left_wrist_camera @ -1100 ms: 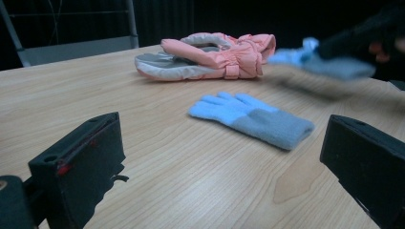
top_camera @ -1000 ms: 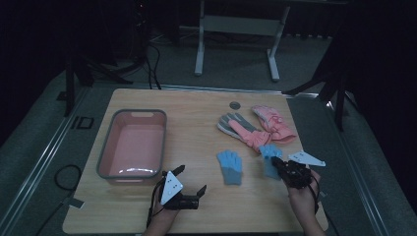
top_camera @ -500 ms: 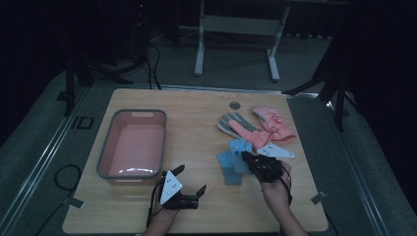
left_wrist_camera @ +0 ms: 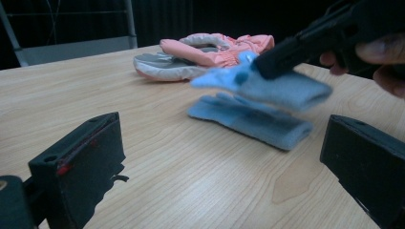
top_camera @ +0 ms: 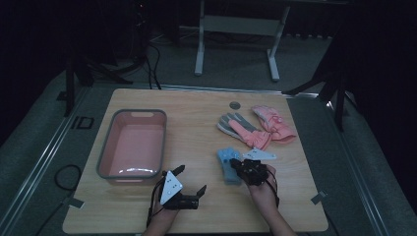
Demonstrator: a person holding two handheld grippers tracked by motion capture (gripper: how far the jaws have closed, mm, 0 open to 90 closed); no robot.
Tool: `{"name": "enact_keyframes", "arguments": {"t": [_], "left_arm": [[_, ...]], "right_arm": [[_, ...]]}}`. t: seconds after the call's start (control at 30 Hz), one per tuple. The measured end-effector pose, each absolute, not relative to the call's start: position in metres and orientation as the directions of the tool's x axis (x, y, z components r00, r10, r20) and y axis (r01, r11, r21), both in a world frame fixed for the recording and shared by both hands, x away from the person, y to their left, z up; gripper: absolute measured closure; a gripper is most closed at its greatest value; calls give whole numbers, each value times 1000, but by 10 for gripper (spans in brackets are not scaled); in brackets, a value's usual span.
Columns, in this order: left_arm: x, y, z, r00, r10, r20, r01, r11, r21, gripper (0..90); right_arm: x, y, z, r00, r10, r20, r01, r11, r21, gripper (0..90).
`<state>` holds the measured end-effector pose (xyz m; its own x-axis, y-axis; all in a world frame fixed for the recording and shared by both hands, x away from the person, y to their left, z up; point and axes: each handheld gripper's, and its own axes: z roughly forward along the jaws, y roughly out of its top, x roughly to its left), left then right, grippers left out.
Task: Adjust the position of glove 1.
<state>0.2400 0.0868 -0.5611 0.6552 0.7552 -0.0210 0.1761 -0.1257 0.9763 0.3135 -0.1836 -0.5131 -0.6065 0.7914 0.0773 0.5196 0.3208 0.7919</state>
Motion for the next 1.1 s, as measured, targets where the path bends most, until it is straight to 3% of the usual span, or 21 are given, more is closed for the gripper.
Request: {"name": "enact_keyframes", "arguments": {"t": [0.97,1.1], "left_arm": [[240,87,-561,658,753,-16,175,-132,976,13],[240,87,-561,659,752,-14,174,-134,976,13]], "right_arm": [[327,-193,-551,-620,779,97,567,359,742,839],[325,-192,-549,-627,772,102,561,357,747,773]]}}
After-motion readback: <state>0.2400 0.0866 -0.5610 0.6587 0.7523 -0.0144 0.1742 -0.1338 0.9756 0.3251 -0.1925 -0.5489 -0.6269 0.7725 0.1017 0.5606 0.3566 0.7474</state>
